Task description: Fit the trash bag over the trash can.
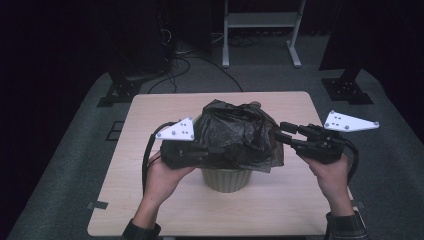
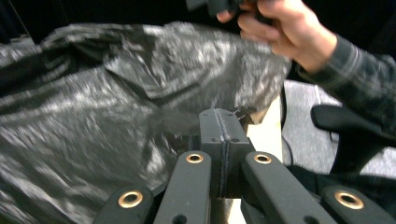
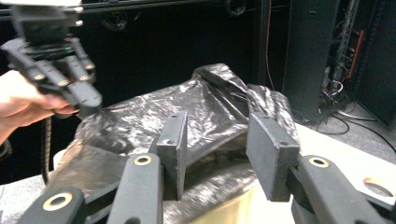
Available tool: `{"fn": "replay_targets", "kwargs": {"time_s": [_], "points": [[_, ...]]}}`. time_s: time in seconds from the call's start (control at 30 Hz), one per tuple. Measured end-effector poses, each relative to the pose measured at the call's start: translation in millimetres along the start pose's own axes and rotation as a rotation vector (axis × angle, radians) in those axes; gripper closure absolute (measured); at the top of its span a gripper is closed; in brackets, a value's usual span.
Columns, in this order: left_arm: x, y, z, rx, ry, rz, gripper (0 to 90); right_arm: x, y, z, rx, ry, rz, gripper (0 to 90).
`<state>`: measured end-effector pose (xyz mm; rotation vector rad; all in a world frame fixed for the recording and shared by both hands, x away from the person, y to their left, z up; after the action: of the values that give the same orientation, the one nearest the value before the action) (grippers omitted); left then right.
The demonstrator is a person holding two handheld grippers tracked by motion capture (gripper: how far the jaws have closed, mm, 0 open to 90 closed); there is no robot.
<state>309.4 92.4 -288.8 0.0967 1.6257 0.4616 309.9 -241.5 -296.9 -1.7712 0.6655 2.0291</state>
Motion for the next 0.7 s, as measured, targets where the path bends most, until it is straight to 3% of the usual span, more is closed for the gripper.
{"fn": "replay_targets", "kwargs": {"time_s": [0.13, 0.33, 0.5, 0.7], "points": [[-13.9, -10.8, 15.6, -0.021, 0.042, -0.034, 89.7, -4.9, -1.0, 6.0, -0.013, 0.008, -0.009, 57.8], [-25.7, -27.4, 29.8, -0.036, 0.06, -0.042, 89.8, -13.4, -4.8, 18.0, -0.064, 0.01, -0.03, 57.9], [-26.4, -32.7, 30.2, -0.03, 0.066, -0.06, 89.7, -12.9, -14.9, 30.7, -0.133, 0.0, -0.019, 57.9], [-25.7, -26.3, 23.0, -0.026, 0.058, -0.084, 89.8, -10.4, -30.0, 42.3, -0.179, -0.005, 0.004, 57.9]]}}
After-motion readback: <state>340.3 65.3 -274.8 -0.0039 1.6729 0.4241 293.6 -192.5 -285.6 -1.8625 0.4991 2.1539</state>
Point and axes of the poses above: each handheld gripper's, and its own axes: y roughly backward along the jaws, x roughly out of its underside, z roughly to its left, the point moved 2 cm from there along -y, roughly forward along the jaws, and after that the axes turned 4 degrees about -z, right-handed, at the moved point
